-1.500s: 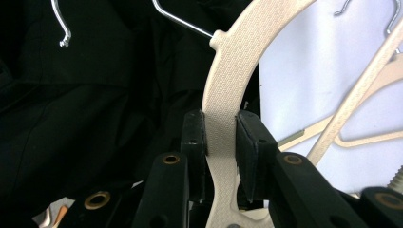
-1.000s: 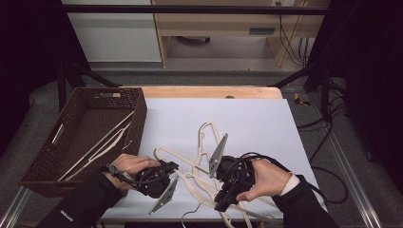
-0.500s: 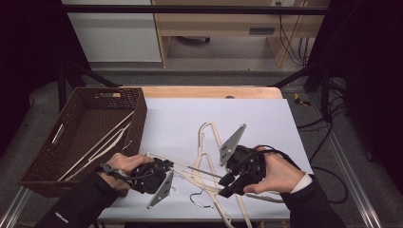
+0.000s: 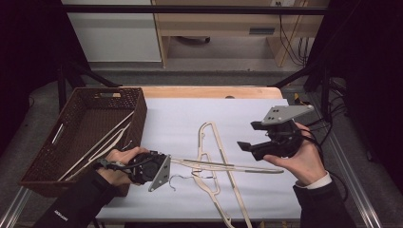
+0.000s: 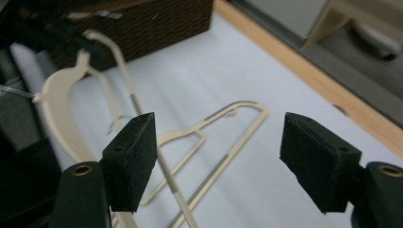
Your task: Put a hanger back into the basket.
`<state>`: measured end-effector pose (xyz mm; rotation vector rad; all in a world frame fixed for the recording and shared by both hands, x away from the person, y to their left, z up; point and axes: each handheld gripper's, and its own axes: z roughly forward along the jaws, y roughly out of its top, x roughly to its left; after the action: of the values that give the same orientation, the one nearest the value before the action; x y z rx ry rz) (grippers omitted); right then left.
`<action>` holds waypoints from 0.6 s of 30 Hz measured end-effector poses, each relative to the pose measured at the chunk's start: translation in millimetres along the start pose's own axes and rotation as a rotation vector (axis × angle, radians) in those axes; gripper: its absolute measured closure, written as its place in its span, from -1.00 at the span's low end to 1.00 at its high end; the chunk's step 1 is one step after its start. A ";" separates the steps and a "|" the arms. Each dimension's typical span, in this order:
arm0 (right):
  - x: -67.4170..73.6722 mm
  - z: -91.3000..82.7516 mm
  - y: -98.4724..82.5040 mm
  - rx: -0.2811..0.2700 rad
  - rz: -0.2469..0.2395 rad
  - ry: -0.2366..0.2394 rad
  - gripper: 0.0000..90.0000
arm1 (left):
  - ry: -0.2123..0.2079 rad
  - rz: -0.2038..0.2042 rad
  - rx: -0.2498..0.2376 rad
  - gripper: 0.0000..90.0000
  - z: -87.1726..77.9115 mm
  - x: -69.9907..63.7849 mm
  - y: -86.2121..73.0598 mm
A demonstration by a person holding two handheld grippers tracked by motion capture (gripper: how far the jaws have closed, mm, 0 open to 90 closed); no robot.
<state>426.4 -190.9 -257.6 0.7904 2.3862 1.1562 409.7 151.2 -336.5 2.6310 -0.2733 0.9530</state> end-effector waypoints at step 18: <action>-23.9 -34.9 -57.4 -0.302 0.163 -0.264 -0.89 | -0.023 -0.262 -0.007 0.90 -7.3 27.9 -7.9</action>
<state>407.3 -255.6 -280.8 0.9779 1.9068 1.3421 428.8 159.3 -315.0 2.5906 0.0624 0.8323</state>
